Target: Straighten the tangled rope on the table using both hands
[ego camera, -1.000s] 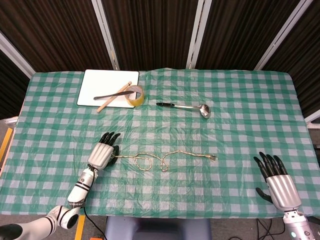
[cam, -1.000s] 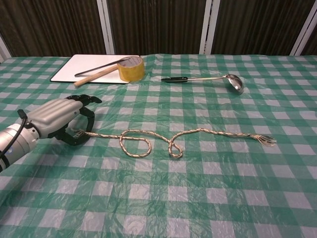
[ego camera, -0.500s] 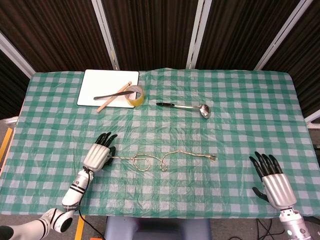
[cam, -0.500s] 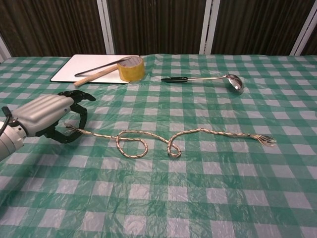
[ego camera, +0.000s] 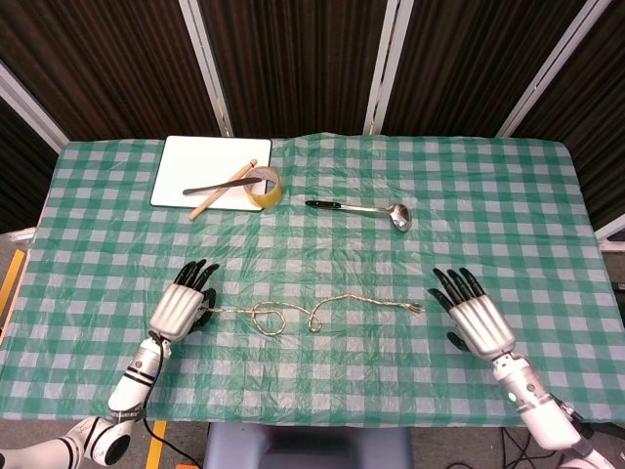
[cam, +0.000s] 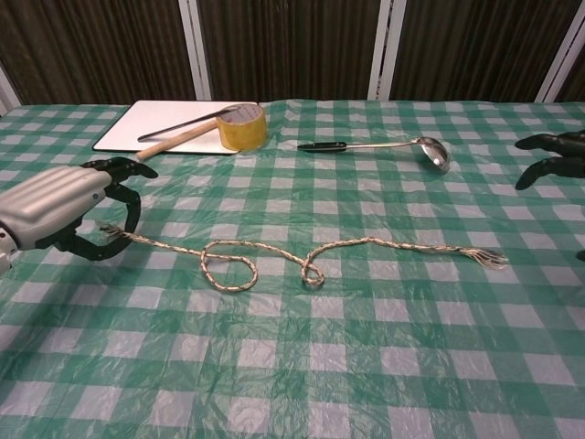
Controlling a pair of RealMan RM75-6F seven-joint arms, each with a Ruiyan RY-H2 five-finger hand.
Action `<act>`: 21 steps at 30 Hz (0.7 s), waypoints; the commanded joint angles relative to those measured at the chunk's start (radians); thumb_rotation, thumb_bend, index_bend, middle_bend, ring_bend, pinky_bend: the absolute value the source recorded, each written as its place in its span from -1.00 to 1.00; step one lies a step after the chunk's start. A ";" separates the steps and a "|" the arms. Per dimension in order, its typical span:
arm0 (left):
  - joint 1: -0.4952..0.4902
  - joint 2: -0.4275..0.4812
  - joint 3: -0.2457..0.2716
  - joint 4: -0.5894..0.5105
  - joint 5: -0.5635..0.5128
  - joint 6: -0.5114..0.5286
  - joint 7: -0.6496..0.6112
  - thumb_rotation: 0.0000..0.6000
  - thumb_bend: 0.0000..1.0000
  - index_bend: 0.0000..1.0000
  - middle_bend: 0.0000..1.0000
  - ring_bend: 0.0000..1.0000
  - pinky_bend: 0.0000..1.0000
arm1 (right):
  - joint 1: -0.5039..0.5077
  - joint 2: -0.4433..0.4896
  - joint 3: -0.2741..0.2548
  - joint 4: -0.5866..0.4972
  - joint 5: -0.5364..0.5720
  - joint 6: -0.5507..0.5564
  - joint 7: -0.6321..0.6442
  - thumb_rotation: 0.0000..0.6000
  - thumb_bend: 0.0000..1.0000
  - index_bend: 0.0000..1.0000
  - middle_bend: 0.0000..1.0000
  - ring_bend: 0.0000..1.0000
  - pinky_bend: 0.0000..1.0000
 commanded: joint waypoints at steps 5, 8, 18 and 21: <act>0.008 0.010 0.002 -0.005 -0.005 0.001 -0.003 1.00 -0.09 0.24 -0.78 -1.00 -0.77 | 0.123 -0.148 0.074 0.037 0.181 -0.115 -0.179 1.00 -0.20 -0.10 -1.00 -1.00 -1.00; 0.008 0.011 0.000 -0.005 -0.006 0.000 -0.010 1.00 -0.09 0.24 -0.78 -1.00 -0.77 | 0.151 -0.190 0.075 0.061 0.227 -0.133 -0.242 1.00 -0.18 -0.05 -1.00 -1.00 -1.00; 0.008 0.006 0.000 0.009 -0.015 -0.016 -0.021 1.00 -0.09 0.20 -0.79 -1.00 -0.78 | 0.200 -0.279 0.054 0.162 0.297 -0.141 -0.312 1.00 -0.17 0.10 -1.00 -1.00 -1.00; 0.008 0.003 0.002 0.014 -0.015 -0.018 -0.019 1.00 -0.09 0.20 -0.79 -1.00 -0.77 | 0.206 -0.298 0.049 0.194 0.301 -0.142 -0.285 1.00 -0.16 0.16 -1.00 -1.00 -1.00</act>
